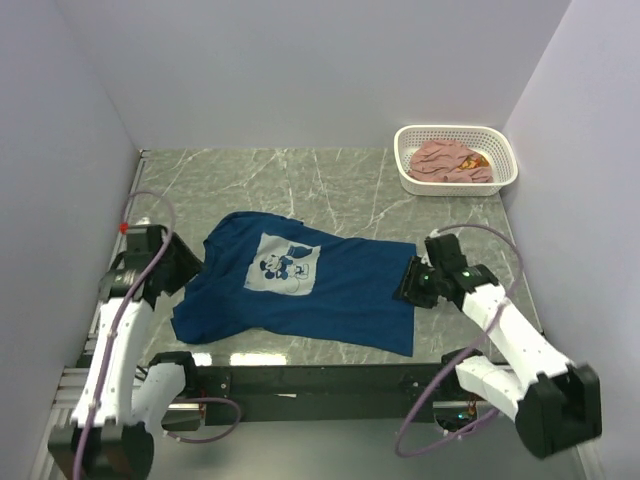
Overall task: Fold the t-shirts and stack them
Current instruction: Flatten the tshirt out
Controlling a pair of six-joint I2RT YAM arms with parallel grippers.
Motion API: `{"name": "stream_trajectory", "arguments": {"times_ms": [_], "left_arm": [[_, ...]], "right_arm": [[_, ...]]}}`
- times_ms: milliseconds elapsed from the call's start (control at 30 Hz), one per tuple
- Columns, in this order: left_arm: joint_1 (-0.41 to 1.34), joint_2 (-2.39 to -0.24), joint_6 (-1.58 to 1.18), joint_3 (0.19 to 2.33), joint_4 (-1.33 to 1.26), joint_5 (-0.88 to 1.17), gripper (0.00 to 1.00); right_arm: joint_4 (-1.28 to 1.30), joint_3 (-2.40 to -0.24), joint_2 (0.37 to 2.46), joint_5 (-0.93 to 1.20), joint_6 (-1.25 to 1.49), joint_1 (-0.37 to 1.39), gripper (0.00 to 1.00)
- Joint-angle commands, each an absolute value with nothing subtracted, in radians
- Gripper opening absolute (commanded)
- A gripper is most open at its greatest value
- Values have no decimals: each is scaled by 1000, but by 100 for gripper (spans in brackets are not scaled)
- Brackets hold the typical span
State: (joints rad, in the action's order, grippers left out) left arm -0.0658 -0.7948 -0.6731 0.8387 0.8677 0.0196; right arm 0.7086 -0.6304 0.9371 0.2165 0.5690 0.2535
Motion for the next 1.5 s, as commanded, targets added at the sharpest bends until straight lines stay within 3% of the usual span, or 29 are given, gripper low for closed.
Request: {"name": "stream_trajectory", "arguments": {"times_ms": [0,200,533,667,933,1033,1133,1267,1467], "left_arm": [[-6,-914,-696,769,720,138,58],[204,-1123,-802,756,571,2,56],[218,-1518,-842,853,426,-89,48],[215,-1736,-842,989,428,-124,46],[190,-1988,-818,1355,526,-115,55],[189,-1971,-802,1419,561,-135,62],[189,-1861,-802,1390,564,-172,68],[189,-1624,-811,1214,561,-236,77],[179,-1352,-841,907,565,-279,76]], "right_arm": [[556,-678,1060,78,598,304,46],[479,-712,1287,38,572,347,44],[449,-900,1583,-37,485,336,41],[465,-1024,1742,-14,453,289,41],[521,-1388,1991,66,423,180,41],[555,-1486,1993,89,411,173,42],[514,-1422,1894,123,431,175,45],[466,-1266,1743,132,443,181,50],[413,-981,1490,152,456,244,50]]}}
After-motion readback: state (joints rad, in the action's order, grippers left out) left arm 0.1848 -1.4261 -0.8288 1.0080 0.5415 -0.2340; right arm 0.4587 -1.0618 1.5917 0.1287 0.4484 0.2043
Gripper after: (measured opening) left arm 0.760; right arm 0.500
